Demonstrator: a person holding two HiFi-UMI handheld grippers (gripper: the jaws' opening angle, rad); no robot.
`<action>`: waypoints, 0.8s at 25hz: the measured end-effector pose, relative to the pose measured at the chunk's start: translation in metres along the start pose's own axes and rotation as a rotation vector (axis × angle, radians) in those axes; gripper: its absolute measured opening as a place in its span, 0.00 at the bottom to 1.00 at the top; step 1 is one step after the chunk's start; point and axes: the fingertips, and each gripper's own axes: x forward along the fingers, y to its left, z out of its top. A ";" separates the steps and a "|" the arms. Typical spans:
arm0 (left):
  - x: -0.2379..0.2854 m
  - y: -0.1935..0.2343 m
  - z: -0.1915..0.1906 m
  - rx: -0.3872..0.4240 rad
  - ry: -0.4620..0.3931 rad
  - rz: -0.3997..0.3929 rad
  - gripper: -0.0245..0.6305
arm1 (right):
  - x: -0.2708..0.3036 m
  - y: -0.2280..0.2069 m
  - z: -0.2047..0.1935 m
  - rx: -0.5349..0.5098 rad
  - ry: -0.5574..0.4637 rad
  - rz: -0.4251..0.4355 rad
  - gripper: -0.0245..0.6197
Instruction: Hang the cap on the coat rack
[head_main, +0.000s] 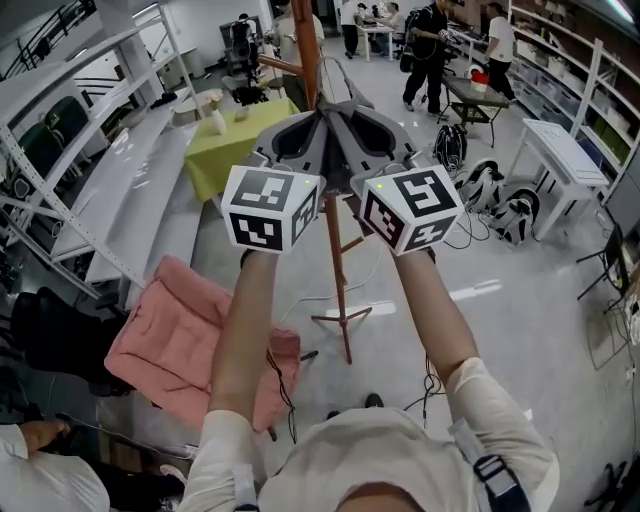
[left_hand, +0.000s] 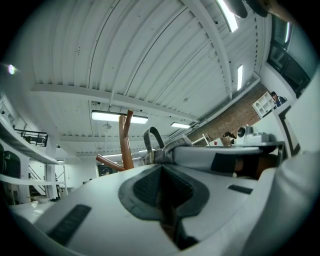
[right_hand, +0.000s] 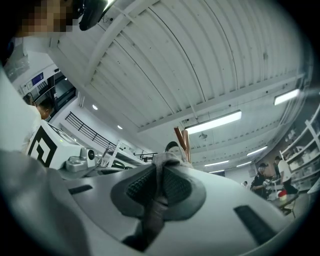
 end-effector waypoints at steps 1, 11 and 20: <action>0.000 0.002 0.005 0.004 -0.006 0.004 0.05 | 0.002 0.000 0.005 -0.006 -0.006 0.001 0.07; 0.011 0.034 0.052 0.043 -0.056 0.044 0.05 | 0.038 -0.002 0.050 -0.045 -0.056 0.015 0.07; 0.029 0.063 0.086 0.052 -0.086 0.086 0.05 | 0.073 -0.016 0.080 -0.057 -0.068 0.011 0.07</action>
